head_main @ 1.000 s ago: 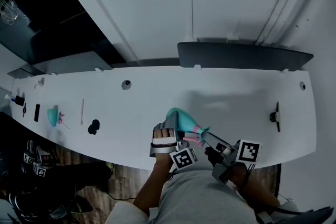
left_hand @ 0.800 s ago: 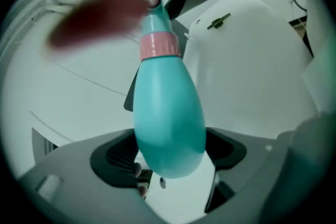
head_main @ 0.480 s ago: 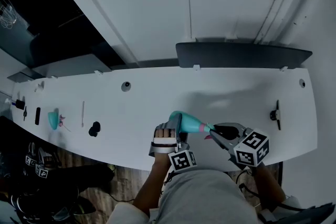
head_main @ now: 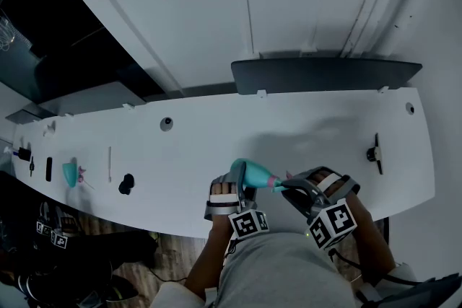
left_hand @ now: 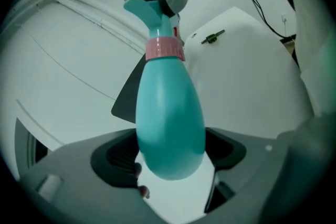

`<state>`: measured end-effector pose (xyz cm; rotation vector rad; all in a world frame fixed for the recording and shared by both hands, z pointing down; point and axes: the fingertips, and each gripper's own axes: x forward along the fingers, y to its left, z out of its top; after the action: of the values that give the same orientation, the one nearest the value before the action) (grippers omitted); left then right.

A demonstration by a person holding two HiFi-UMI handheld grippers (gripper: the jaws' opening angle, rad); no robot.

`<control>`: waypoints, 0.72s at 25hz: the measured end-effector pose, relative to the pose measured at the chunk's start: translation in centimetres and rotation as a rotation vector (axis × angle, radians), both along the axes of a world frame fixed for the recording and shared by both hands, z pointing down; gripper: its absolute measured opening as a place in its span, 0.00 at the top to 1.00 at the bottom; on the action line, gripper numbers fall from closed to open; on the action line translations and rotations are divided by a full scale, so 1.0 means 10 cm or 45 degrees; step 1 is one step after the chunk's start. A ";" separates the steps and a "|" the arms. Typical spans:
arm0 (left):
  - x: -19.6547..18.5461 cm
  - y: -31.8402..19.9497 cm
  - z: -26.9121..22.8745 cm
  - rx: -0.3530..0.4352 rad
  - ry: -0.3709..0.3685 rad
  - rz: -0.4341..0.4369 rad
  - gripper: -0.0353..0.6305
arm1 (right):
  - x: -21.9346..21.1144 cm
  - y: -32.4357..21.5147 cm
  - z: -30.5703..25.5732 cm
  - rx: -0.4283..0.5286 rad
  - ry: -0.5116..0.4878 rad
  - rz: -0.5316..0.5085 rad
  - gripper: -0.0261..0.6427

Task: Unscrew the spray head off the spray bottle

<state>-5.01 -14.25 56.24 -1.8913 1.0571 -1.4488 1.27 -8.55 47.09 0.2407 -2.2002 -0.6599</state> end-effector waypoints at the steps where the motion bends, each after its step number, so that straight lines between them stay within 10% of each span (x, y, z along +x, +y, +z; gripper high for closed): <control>1: 0.00 -0.01 0.00 0.000 0.001 -0.005 0.37 | 0.00 -0.01 0.01 -0.003 -0.001 0.011 0.86; 6: -0.04 -0.04 0.04 -0.024 0.111 -0.069 0.37 | -0.05 -0.12 -0.03 0.050 -0.068 0.102 0.80; 9: -0.07 -0.08 0.03 -0.036 0.222 -0.148 0.37 | -0.02 -0.19 -0.37 -0.149 -0.463 0.281 0.66; 13: -0.18 -0.20 -0.10 0.056 0.177 -0.202 0.37 | 0.25 -0.31 -0.72 -0.822 -1.165 0.697 0.62; 18: -0.27 -0.33 -0.24 0.192 0.067 -0.200 0.37 | 0.22 -0.33 -0.35 -1.809 -1.613 1.024 0.60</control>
<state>-7.72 -17.51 53.82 -1.7819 1.3273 -1.3673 3.49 -11.85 43.59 0.8074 -2.6403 1.9127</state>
